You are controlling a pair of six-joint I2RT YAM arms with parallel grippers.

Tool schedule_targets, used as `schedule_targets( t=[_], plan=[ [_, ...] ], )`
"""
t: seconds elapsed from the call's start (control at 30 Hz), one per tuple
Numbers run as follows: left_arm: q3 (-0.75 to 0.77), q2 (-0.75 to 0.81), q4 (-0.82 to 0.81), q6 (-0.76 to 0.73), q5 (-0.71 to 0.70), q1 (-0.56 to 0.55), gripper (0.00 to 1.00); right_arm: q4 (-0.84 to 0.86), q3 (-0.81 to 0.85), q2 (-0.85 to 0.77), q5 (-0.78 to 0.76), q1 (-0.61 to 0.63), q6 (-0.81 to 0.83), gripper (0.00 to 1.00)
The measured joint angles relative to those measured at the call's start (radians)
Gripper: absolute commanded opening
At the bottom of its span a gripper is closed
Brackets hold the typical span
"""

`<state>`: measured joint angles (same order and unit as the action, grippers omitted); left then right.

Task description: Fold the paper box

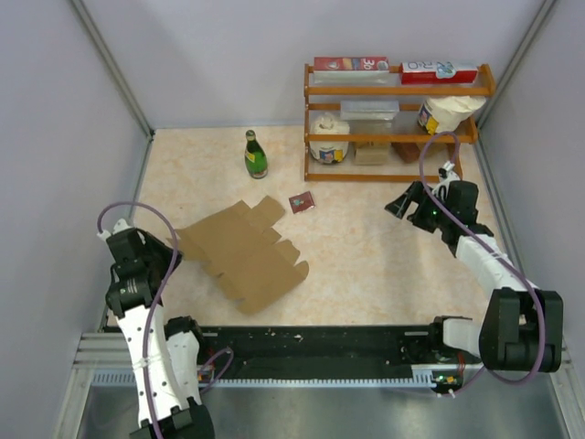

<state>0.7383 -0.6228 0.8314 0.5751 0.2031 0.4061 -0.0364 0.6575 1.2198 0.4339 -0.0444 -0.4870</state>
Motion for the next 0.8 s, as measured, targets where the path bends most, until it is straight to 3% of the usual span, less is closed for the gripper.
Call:
schedule_targets(
  t=[0.4,0.8],
  plan=[
    [-0.039,0.08,0.071,0.001,0.027,-0.145,0.0,-0.067,0.018,-0.09,-0.007,0.0,0.0,0.89],
    [-0.134,0.105,-0.037,0.003,0.223,-0.183,0.0,-0.112,0.019,-0.112,-0.022,0.003,0.0,0.89]
  ],
)
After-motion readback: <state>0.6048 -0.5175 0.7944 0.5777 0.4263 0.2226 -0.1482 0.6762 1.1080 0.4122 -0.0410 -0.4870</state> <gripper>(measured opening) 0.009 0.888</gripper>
